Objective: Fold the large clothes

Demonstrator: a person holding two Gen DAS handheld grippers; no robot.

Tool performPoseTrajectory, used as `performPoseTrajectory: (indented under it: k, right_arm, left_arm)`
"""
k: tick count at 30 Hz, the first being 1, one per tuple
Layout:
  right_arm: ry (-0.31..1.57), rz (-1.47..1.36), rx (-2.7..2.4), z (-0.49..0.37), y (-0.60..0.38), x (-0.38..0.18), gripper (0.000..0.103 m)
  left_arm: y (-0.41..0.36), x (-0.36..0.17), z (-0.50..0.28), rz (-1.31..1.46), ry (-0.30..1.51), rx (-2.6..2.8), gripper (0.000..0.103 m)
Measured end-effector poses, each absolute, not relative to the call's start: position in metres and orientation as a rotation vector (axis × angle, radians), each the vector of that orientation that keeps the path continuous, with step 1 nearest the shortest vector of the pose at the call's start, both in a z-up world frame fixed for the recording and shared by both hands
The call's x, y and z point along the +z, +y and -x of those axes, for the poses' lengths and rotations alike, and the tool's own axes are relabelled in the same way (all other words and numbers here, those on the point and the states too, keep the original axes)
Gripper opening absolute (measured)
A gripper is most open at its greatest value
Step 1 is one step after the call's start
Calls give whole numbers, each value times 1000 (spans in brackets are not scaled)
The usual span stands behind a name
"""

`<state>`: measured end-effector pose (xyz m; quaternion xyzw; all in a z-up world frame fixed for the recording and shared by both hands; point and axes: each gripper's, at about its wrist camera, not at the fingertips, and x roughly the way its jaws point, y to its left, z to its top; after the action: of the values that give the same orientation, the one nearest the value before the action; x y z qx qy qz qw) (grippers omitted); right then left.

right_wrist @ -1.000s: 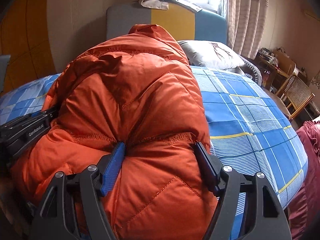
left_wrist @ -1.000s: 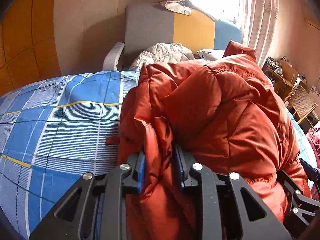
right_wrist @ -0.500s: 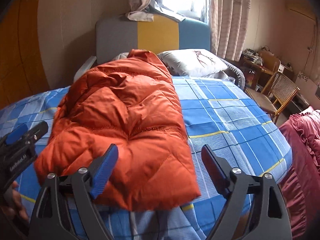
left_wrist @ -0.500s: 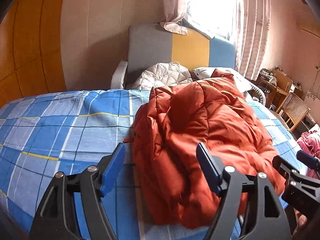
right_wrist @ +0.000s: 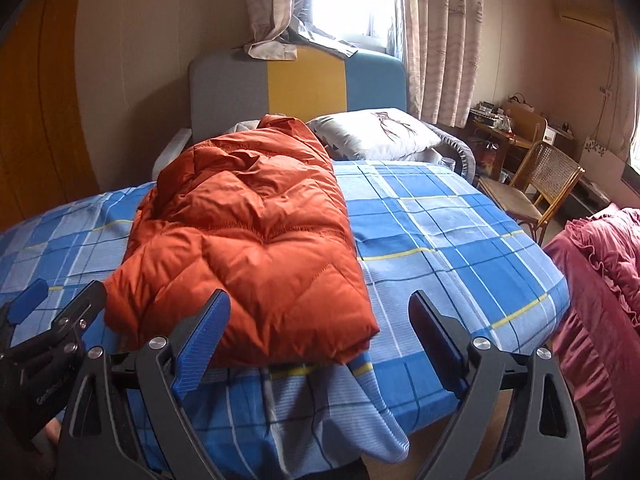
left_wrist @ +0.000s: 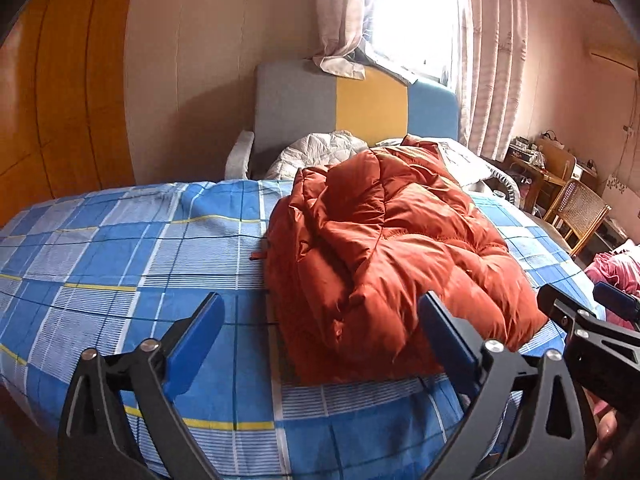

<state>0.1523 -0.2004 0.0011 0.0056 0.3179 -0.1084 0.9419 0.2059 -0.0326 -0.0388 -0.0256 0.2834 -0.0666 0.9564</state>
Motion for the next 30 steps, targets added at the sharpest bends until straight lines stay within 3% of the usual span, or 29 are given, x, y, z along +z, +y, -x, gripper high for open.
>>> performPoseTrajectory:
  k: [30]
  right_arm:
    - [618, 16, -263, -126, -204, 4, 95]
  left_arm:
    - [-42, -27, -168, -8, 557, -98, 101]
